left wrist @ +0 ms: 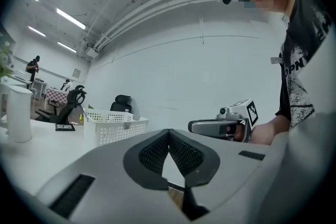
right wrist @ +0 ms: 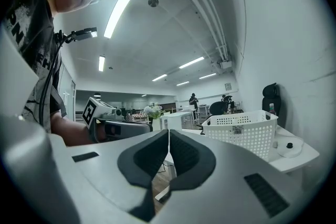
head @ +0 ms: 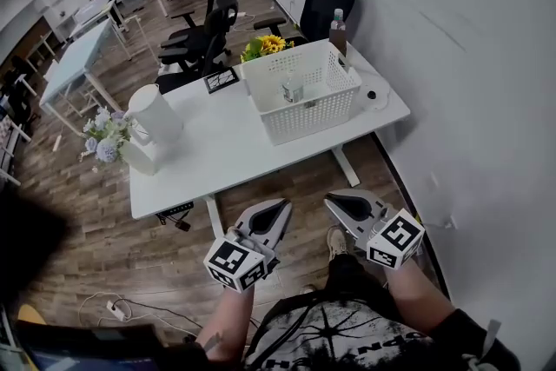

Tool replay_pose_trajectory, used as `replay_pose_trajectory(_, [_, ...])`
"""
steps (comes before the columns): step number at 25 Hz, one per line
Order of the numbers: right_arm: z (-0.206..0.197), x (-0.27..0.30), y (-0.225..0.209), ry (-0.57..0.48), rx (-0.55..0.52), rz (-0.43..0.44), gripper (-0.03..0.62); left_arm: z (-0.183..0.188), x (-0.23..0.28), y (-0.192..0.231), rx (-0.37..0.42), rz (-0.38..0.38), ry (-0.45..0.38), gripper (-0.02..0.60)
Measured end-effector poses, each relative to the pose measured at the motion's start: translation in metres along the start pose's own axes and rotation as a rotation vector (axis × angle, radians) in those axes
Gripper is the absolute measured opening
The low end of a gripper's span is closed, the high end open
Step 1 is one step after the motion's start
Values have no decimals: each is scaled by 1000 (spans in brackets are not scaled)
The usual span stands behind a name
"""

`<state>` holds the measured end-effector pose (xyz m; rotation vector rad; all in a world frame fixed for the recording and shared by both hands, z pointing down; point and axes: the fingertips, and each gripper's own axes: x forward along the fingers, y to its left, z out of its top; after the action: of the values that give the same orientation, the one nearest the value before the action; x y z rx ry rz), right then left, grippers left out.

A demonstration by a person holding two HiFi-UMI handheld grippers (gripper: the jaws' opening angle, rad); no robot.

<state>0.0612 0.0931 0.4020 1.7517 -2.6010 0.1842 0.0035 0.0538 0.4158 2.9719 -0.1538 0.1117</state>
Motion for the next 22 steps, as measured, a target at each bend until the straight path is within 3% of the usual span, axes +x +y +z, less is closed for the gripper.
replay_pose_trajectory(14, [20,78,-132,15,-19,134,25,31,100,105,-3,132,-15,11])
replay_pose_trajectory(22, [38,103,-197,2,-20,201,25,46,150,139,-7,206,-17,11])
